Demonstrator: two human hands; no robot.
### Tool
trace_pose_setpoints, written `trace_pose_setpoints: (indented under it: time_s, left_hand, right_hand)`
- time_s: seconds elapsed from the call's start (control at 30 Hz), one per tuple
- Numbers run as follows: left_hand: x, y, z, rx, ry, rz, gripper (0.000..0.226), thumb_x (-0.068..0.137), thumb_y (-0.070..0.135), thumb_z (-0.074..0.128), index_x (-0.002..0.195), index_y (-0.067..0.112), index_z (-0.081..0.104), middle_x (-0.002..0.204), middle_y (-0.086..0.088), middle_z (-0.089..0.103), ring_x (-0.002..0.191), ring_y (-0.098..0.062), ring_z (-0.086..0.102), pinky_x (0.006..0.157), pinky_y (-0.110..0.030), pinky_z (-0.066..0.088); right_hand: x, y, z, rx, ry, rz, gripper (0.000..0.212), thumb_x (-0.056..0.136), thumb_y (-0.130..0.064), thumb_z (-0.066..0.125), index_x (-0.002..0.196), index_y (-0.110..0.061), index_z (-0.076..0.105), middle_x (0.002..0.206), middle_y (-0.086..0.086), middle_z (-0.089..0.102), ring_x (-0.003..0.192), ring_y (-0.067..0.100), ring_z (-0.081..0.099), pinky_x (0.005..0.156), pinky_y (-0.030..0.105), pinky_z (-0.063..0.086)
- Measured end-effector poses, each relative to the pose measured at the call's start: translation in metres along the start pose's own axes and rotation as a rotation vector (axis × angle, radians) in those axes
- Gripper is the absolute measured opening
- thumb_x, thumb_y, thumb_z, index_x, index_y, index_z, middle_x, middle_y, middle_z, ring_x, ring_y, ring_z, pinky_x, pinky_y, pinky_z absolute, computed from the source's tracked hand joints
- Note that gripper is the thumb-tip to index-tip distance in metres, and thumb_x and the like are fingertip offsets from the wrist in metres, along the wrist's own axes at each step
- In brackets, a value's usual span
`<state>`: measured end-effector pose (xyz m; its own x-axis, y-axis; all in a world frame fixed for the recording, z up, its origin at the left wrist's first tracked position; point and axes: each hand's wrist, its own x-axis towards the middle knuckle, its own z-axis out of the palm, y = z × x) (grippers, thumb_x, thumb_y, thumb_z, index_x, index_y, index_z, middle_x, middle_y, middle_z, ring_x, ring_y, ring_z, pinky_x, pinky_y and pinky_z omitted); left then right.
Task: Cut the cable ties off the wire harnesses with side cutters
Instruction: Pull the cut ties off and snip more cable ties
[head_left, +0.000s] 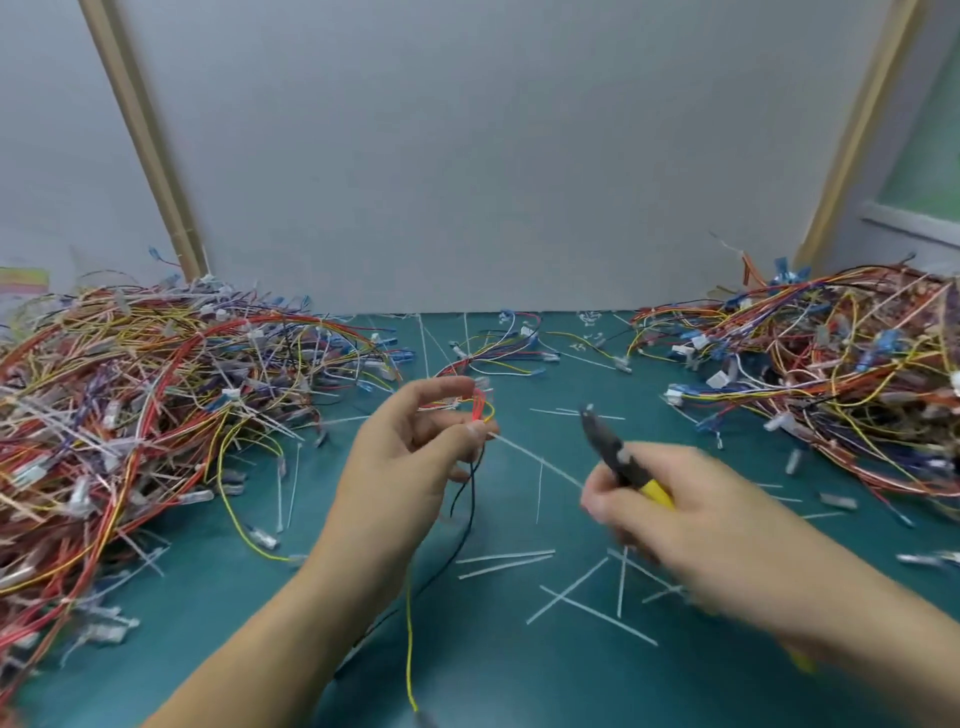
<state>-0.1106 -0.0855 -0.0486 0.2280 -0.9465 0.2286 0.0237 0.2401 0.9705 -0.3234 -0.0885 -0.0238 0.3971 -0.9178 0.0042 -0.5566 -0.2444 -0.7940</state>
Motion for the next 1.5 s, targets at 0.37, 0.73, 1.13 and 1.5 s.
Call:
trace_pose_setpoints:
  time_s: [0.37, 0.73, 1.13, 1.5]
  left_hand:
    - [-0.004, 0.004, 0.003, -0.067, -0.014, -0.028, 0.034, 0.092, -0.011, 0.047, 0.116, 0.01, 0.06, 0.075, -0.011, 0.052, 0.057, -0.019, 0.059, 0.056, -0.027, 0.052]
    - [-0.02, 0.002, 0.02, -0.222, -0.318, -0.214, 0.037, 0.088, -0.003, 0.064, 0.113, 0.023, 0.07, 0.083, -0.009, 0.057, 0.076, -0.023, 0.065, 0.077, -0.033, 0.057]
    - [-0.015, 0.003, 0.012, -0.171, -0.384, -0.276, 0.039, 0.066, 0.002, 0.071, 0.103, 0.016, 0.073, 0.072, -0.014, 0.057, 0.064, -0.025, 0.06, 0.063, -0.029, 0.055]
    - [-0.012, 0.001, 0.006, -0.105, -0.372, -0.265, 0.03, 0.067, 0.006, 0.074, 0.094, 0.016, 0.065, 0.071, -0.018, 0.052, 0.061, -0.026, 0.06, 0.065, -0.032, 0.051]
  right_hand:
    - [-0.013, 0.001, 0.009, -0.702, -0.122, -0.353, 0.043, 0.084, -0.075, 0.038, 0.114, -0.045, 0.039, 0.111, -0.024, 0.041, 0.109, -0.004, 0.039, 0.09, 0.018, 0.037]
    - [0.007, 0.009, 0.031, -0.085, 0.17, -0.291, 0.017, 0.099, -0.026, 0.05, 0.083, -0.027, 0.052, 0.061, -0.01, 0.054, 0.057, 0.008, 0.048, 0.058, 0.027, 0.04]
    - [0.006, 0.009, 0.034, 0.15, 0.07, -0.258, 0.016, 0.087, -0.033, 0.052, 0.078, -0.02, 0.051, 0.051, -0.01, 0.042, 0.052, 0.006, 0.033, 0.053, 0.025, 0.029]
    - [0.009, 0.008, 0.033, 0.07, 0.142, -0.301, 0.01, 0.08, -0.03, 0.052, 0.072, -0.024, 0.051, 0.045, -0.009, 0.041, 0.046, 0.006, 0.03, 0.047, 0.023, 0.026]
